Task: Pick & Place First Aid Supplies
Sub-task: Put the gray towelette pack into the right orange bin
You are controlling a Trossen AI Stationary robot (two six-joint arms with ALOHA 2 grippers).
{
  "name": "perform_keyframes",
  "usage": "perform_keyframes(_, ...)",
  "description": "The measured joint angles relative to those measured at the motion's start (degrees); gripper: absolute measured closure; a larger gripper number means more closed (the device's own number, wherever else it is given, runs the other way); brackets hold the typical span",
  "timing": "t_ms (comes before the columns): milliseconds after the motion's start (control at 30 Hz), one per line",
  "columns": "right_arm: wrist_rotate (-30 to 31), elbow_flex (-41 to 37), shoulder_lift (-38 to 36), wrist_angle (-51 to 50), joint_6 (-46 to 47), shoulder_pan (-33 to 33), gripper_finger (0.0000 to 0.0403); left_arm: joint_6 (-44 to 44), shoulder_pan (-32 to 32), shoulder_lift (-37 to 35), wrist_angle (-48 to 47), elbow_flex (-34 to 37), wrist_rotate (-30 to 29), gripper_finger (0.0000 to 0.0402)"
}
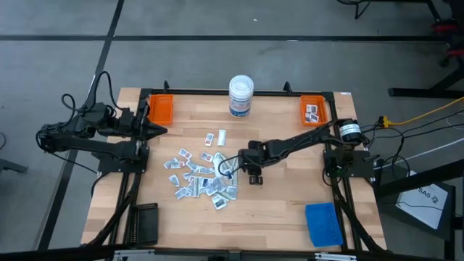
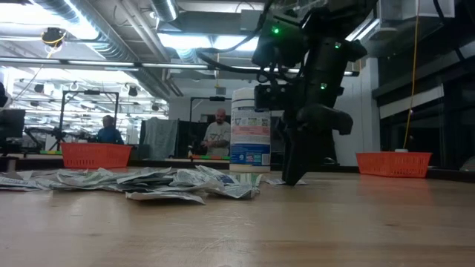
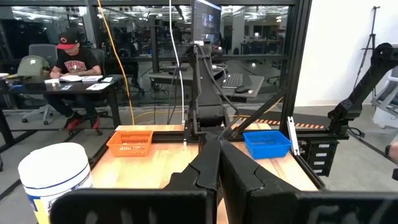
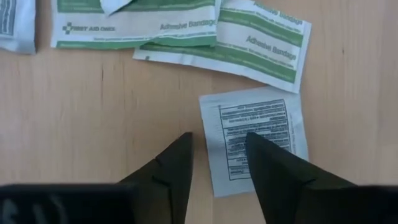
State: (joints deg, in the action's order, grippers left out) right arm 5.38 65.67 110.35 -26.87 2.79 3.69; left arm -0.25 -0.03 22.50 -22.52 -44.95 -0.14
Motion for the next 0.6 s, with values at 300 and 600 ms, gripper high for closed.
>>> perform_keyframes(300, -1.0, 0.0, 0.5, -0.8, 0.8, -1.7, 0.0375, 0.0, 0.0, 0.0, 0.0, 0.0, 0.0, 0.0398)
perform_keyframes(600, -2.6, 1.0, 0.1, -2.3, 0.1, -1.7, 0.0399, 0.0, 0.0, 0.0, 0.0, 0.0, 0.0, 0.0398)
